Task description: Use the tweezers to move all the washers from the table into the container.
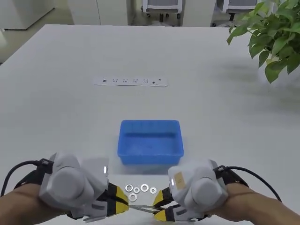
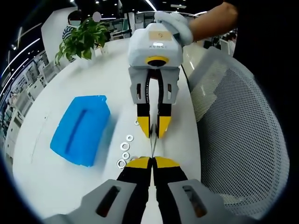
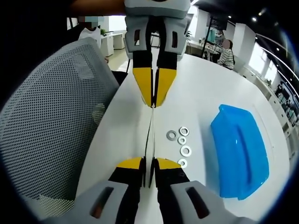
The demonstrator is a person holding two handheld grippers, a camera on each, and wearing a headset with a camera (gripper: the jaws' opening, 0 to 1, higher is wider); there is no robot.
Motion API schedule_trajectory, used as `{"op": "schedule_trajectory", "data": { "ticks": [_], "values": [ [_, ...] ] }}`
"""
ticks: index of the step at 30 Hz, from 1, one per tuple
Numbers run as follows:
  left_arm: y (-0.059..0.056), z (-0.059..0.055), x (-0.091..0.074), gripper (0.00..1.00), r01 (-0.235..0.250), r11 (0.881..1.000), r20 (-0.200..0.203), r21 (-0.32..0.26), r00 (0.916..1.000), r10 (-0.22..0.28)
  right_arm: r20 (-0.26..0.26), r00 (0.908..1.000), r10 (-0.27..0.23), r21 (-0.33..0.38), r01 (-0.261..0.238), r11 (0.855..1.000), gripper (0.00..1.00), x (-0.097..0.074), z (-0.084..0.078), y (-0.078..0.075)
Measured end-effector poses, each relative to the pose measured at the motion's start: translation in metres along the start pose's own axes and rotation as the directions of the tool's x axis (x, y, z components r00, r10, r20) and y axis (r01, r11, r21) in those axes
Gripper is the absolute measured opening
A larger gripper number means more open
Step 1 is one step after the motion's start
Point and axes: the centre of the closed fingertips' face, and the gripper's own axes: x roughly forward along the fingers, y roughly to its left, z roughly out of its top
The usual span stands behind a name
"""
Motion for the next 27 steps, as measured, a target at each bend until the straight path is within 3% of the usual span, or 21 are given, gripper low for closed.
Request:
{"op": "schedule_trajectory", "data": {
  "ticks": [17,27],
  "values": [
    [0.004,0.044,-0.023,0.05,0.004,0.998,0.040,0.062,0.9992,-0.007,0.069,0.9969,-0.036,0.040,0.034,0.999,0.11,-0.007,0.022,-0.008],
    [0.000,0.055,-0.020,0.06,0.018,0.995,0.046,0.096,0.9987,-0.023,0.090,0.9953,-0.038,0.043,0.034,0.998,0.11,-0.002,0.029,-0.005]
  ]
}}
